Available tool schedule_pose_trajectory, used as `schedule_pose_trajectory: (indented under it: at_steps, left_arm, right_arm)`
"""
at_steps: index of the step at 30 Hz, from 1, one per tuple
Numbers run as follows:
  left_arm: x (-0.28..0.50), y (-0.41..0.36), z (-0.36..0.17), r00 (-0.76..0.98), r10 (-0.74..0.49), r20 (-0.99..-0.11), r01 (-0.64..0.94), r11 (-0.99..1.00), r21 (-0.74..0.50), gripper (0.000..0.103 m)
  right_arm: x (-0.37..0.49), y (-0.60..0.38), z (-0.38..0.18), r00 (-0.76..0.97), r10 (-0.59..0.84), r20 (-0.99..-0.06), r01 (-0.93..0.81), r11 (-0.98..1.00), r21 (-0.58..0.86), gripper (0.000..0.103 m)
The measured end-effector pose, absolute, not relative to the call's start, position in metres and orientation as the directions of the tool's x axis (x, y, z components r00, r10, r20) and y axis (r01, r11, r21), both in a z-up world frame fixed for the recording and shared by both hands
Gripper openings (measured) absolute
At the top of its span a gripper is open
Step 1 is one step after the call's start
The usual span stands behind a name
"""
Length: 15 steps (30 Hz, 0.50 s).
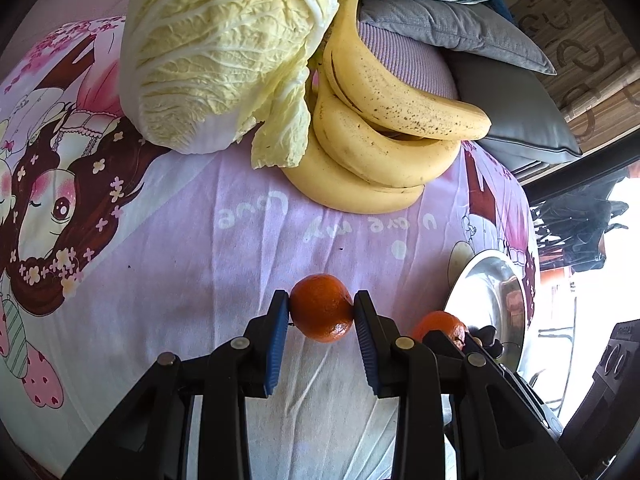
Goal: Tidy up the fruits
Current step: 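Carry the mandarins in both tools over the steel bowl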
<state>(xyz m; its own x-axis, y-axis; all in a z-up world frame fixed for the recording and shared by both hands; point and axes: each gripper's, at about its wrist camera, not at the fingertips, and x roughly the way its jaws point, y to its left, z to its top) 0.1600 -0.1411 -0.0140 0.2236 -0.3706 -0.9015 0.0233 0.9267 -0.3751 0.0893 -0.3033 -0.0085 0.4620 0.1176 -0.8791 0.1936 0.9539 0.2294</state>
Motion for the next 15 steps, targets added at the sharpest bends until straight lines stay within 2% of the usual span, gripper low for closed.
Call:
schedule_pose_trajectory:
  at_steps: [5,15]
  left_arm:
    - [0.160,-0.145,-0.014,0.226,-0.367,-0.902,0.032,0.929,-0.370,0.034]
    - [0.151,-0.184,-0.006,0.224,-0.388,-0.894,0.166,0.919,-0.357,0.035]
  right_arm:
    - [0.087,-0.314,-0.006,0.471,0.108,-0.876,0.217,0.948,0.233,0.042]
    - [0.073,-0.367,-0.005,0.470,0.032,-0.882,0.351,0.910,0.220,0.042]
